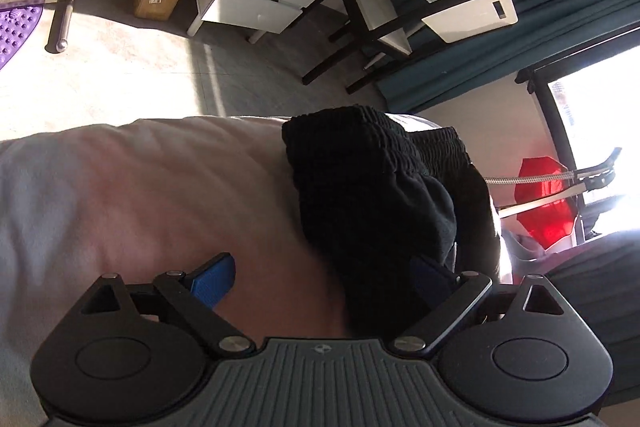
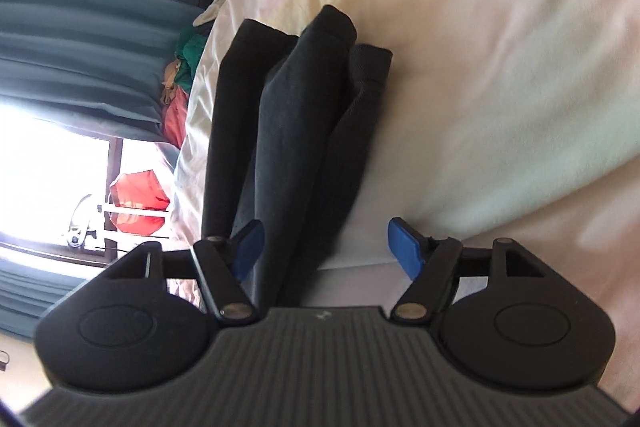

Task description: Fold clothes

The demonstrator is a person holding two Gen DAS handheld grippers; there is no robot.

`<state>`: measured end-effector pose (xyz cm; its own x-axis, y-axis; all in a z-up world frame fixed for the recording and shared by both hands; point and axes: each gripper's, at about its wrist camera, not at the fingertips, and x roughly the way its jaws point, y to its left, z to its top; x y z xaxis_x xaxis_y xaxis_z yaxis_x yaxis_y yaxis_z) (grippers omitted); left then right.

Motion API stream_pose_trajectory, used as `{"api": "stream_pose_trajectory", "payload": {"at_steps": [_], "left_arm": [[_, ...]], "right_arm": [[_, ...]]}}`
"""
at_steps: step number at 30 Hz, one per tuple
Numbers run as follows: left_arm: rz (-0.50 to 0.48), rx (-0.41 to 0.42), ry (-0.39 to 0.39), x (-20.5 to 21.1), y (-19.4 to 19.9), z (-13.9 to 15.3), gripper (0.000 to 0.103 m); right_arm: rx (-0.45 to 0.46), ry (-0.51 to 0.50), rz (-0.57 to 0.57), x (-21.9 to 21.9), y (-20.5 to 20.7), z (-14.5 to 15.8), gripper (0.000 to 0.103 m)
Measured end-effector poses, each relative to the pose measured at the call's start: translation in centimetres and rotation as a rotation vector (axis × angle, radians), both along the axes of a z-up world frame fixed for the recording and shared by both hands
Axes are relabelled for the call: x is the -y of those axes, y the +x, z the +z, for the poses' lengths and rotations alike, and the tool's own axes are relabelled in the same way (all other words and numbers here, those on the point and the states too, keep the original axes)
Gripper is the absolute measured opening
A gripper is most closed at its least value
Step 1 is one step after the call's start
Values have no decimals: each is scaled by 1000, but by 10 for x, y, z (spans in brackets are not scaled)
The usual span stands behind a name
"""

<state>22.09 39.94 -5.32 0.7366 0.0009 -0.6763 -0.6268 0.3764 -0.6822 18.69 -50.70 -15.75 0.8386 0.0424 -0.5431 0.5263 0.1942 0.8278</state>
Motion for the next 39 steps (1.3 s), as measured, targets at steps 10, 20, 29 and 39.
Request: {"api": "stream_pose_trajectory", "payload": {"at_steps": [10, 20, 29, 39], "left_arm": [[-10, 145, 97, 20, 64, -26, 95], [88, 7, 124, 26, 89, 8, 27], [-50, 35, 167, 27, 41, 90, 18], [-109, -49, 103, -12, -107, 120, 18]], "right_arm": [[63, -99, -73, 14, 68, -20, 71], [21, -241, -128, 11, 90, 9, 16], [64, -218, -111, 20, 28, 48, 14], [30, -97, -87, 25, -88, 36, 14]]}}
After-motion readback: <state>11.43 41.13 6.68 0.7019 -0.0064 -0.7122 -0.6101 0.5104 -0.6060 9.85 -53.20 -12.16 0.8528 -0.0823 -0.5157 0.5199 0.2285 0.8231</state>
